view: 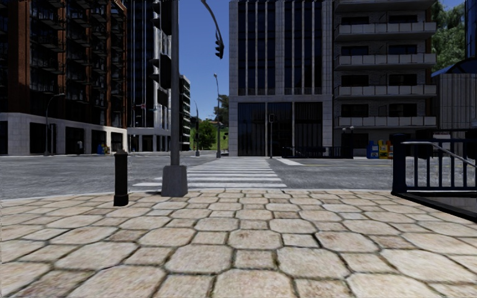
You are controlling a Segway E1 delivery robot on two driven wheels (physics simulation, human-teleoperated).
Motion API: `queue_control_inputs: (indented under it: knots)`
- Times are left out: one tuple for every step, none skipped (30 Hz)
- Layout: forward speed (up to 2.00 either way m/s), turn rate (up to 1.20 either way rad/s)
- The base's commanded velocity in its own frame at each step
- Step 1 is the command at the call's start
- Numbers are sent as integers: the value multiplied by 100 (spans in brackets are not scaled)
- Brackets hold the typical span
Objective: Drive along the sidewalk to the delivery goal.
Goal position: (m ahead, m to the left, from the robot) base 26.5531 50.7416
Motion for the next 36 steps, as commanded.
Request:
queue_control_inputs:
  knots:
    - [200, -9]
    - [200, -9]
    - [200, 0]
    - [200, 0]
    - [200, 0]
    - [200, 0]
    - [200, 0]
    - [200, 0]
    - [200, 0]
    - [200, 0]
    - [200, 0]
    - [200, 0]
    - [200, 0]
    - [200, 0]
    - [200, 0]
    - [200, 0]
    - [200, 0]
    - [200, 0]
    - [200, 0]
    - [200, 0]
    - [200, 0]
    - [200, 0]
    - [200, 0]
    - [200, 0]
    - [200, 0]
    - [200, 0]
    - [200, -2]
    - [200, -8]
    - [200, -14]
    - [200, -14]
    - [200, -16]
    - [200, -23]
    - [200, -24]
    - [200, -25]
    - [200, -25]
    - [200, -25]
